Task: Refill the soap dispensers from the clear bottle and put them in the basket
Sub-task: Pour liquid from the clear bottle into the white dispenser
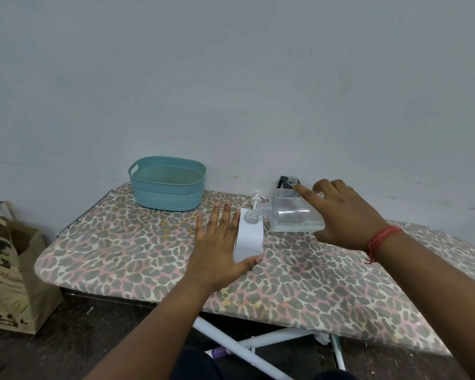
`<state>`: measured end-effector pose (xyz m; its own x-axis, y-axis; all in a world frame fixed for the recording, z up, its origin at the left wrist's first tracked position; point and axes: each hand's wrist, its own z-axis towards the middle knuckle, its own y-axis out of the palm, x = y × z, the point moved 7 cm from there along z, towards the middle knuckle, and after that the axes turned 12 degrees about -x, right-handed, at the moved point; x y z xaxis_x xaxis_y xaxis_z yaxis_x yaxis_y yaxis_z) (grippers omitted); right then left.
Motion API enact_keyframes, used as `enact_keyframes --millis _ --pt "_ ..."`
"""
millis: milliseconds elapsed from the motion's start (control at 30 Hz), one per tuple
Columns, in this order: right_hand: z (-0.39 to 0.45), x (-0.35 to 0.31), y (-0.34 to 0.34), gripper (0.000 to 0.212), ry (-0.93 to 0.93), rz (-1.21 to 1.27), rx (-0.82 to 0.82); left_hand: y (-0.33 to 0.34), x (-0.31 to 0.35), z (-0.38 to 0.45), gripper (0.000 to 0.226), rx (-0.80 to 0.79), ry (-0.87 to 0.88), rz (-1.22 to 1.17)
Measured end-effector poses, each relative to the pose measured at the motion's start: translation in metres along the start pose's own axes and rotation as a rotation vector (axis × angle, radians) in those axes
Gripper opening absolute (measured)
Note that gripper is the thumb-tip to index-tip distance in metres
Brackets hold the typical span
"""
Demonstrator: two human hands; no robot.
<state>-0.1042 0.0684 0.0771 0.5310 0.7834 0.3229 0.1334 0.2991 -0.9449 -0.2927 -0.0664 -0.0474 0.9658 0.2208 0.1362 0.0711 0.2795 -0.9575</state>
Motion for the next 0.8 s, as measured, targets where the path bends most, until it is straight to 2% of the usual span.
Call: enact_keyframes --millis 800 --pt "0.0003 0.0001 -0.0051 0.106 -0.013 -0.033 -0.009 0.0005 -0.0002 0.0002 0.111 0.007 0.001 0.003"
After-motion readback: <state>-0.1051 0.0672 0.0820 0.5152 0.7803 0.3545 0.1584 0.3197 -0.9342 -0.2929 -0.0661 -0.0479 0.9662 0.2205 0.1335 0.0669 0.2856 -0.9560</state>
